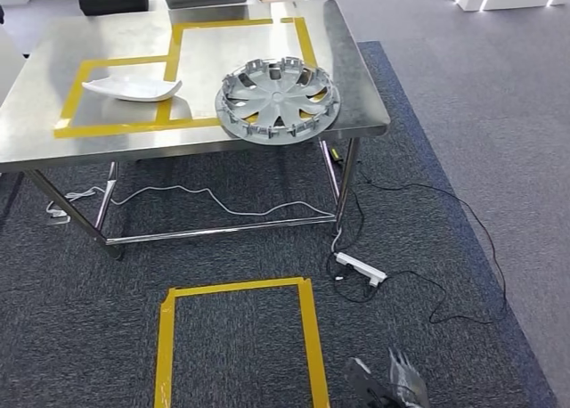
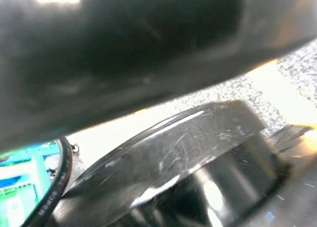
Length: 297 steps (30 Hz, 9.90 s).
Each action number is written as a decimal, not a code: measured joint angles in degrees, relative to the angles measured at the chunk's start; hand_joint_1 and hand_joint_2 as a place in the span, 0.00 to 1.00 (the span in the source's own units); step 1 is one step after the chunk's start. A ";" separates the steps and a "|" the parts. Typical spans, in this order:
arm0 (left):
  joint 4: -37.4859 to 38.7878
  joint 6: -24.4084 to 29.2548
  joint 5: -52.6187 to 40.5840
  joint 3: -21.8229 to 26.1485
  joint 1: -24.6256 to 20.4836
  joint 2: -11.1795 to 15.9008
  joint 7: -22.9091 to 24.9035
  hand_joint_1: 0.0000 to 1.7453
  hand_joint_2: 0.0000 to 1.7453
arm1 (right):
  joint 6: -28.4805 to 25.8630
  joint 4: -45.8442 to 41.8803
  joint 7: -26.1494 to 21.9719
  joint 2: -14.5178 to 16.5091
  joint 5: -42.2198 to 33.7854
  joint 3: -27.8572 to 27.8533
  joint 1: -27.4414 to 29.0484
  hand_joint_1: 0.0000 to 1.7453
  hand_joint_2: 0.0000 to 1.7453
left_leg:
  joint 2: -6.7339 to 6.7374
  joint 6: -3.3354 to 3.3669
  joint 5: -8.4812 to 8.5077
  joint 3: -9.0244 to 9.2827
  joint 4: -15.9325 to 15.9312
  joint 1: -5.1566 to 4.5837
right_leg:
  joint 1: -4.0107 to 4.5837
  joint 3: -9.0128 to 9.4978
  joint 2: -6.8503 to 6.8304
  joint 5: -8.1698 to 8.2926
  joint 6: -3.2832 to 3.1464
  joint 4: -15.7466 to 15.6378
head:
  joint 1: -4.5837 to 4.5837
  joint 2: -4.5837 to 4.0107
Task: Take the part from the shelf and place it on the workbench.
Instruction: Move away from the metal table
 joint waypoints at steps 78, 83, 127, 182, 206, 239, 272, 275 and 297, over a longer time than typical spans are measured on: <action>0.07 2.06 2.87 3.70 0.14 -1.54 1.66 0.00 0.00 | 16.73 19.34 6.48 1.91 -3.04 -10.66 -3.92 0.00 0.00 | 0.25 2.03 2.01 5.21 -14.96 -0.82 | -0.93 3.53 0.72 -3.10 1.70 -0.50 | 0.04 -0.01; 0.07 1.92 2.81 3.70 0.14 -1.56 2.25 0.00 0.75 | 16.73 19.34 6.55 1.91 -3.15 -10.66 -3.99 0.00 0.75 | 0.25 2.13 2.21 5.17 -14.93 -0.82 | -0.94 3.45 0.71 -2.97 1.90 -0.48 | 0.02 -0.01; 0.08 1.91 2.40 3.68 0.09 -1.79 1.57 0.00 0.00 | 15.73 19.32 5.67 1.90 -4.00 -10.90 -4.05 0.00 0.00 | -2.97 1.54 4.40 3.46 -15.73 1.04 | -2.82 1.58 2.44 -5.16 5.01 4.99 | 0.60 -0.01; 0.07 2.32 2.28 3.57 0.71 -2.03 1.62 0.00 0.00 | 13.77 19.17 6.69 2.09 -4.30 -10.93 -4.60 0.00 0.00 | -0.66 3.35 2.16 2.70 -13.22 -0.98 | -0.83 -2.81 0.92 -12.77 3.16 16.06 | -0.61 -0.03; 0.07 2.24 3.09 3.57 1.09 -1.32 1.13 0.00 0.00 | 11.99 19.18 8.54 3.08 -3.01 -10.65 -4.72 0.00 0.00 | 3.60 0.11 2.62 2.29 -13.24 0.12 | -1.39 5.15 -6.43 -5.29 3.05 0.24 | -1.31 -0.04; -2.82 3.35 0.54 1.62 2.17 -0.59 0.46 0.00 0.00 | 12.05 19.17 8.44 2.96 -1.61 -10.22 -4.24 0.00 0.00 | 2.06 1.67 2.28 2.93 -13.68 -0.45 | -1.17 4.46 -4.56 -6.03 3.31 1.58 | -0.62 -0.03; -11.81 4.77 4.23 -1.01 4.57 3.03 1.66 0.00 0.00 | 11.36 18.99 8.94 4.37 0.22 -5.36 -4.89 0.00 0.00 | 0.11 2.12 2.15 3.65 -14.05 -0.22 | -1.43 0.20 -0.14 -9.42 3.59 8.89 | 0.00 -0.02; -11.26 4.94 4.55 -1.48 4.04 2.38 0.76 0.00 0.00 | 11.57 19.03 8.48 3.48 -0.41 -5.96 -4.07 0.00 0.00 | -2.34 2.38 2.07 3.72 -13.98 -0.34 | -1.38 -5.14 1.13 -11.47 3.61 17.79 | 0.20 -0.01; -3.46 4.13 6.52 -2.12 1.09 -0.93 2.35 0.00 0.00 | 13.41 19.20 7.66 1.75 0.50 -6.66 -4.00 0.00 0.00 | 4.24 0.85 1.81 3.68 -13.34 -1.07 | -0.60 3.33 -5.73 -4.62 2.03 1.23 | -0.41 -0.02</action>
